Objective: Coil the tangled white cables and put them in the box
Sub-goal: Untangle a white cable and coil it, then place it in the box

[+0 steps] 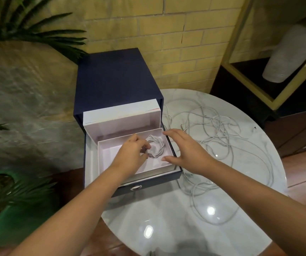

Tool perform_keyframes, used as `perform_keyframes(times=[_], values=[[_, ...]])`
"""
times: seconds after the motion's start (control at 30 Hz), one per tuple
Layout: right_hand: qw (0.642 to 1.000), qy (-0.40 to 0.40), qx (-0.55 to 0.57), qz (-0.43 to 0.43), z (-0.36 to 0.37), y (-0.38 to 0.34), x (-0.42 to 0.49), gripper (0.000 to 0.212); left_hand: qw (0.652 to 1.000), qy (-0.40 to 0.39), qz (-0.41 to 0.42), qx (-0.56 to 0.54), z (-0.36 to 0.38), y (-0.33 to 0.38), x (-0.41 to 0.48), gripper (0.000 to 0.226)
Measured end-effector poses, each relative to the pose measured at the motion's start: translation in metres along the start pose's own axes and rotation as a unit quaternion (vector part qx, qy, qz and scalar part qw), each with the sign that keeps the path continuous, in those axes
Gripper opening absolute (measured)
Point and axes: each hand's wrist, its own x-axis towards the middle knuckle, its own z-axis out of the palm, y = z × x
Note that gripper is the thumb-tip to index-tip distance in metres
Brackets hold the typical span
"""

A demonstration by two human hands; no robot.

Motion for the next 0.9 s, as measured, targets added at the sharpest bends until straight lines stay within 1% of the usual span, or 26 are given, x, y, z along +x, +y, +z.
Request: perform_keyframes(times=[0.3, 0.47, 0.6, 0.77, 0.9], values=[[0.999, -0.017, -0.035, -0.020, -0.0005, 0.0043, 0.0038, 0.074, 1.000, 0.013, -0.004, 0.007, -0.0005, 0.0009, 0.0005, 0.028], [0.999, -0.014, -0.032, -0.018, 0.0013, 0.0059, 0.0035, 0.075, 1.000, 0.020, -0.016, 0.012, 0.0034, 0.0029, 0.0034, 0.021], [0.999, -0.019, -0.032, -0.014, 0.0011, 0.0066, 0.0040, 0.076, 0.999, 0.022, -0.013, 0.018, 0.0039, 0.0014, 0.0023, 0.021], [0.999, -0.017, -0.044, -0.012, 0.0022, 0.0069, 0.0041, 0.067, 0.999, 0.025, -0.019, 0.024, 0.0021, -0.0013, 0.0005, 0.020], [0.998, -0.018, -0.054, -0.013, 0.0040, 0.0061, 0.0044, 0.065, 0.999, 0.021, -0.025, 0.023, -0.0008, -0.0016, 0.0002, 0.020]])
